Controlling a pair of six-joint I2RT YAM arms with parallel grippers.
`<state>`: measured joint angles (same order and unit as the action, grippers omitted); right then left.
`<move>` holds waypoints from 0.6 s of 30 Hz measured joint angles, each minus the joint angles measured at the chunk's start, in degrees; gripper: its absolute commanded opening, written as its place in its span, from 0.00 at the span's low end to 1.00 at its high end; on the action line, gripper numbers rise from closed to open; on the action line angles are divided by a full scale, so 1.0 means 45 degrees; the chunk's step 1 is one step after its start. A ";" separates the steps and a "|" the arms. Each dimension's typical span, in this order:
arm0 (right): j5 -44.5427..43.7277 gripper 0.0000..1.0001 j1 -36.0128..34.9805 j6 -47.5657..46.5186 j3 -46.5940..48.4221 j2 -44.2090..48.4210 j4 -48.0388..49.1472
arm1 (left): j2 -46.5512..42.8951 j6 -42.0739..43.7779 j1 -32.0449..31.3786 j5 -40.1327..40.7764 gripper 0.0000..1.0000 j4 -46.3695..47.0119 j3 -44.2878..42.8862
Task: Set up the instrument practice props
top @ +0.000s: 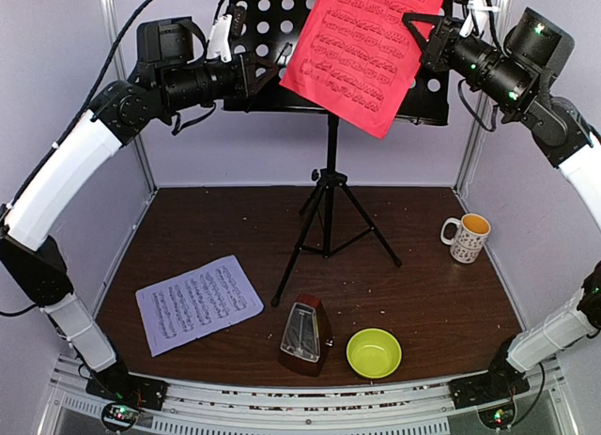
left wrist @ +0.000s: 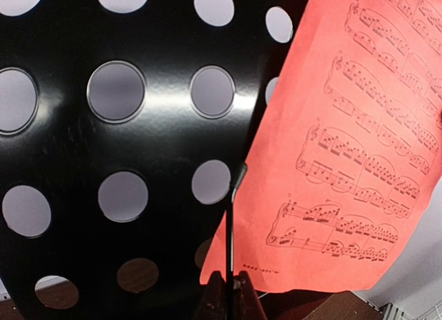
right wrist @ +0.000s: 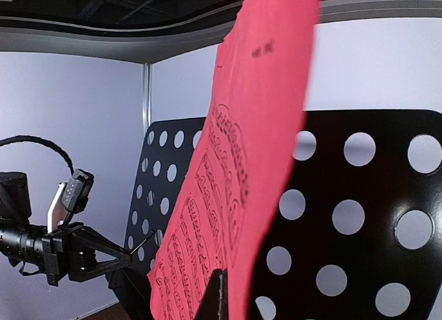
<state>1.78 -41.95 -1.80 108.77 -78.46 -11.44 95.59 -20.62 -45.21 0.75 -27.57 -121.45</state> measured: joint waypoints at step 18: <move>0.1137 0.00 0.0000 -0.1205 0.3181 -0.1899 -0.0505 | -0.0627 0.2254 0.0063 -0.1802 0.00 0.2302 0.1807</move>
<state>6.90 -41.95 -7.22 123.09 -87.00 -13.72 92.77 -10.48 -44.93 -7.35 -17.21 -113.32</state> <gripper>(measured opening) 0.009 0.024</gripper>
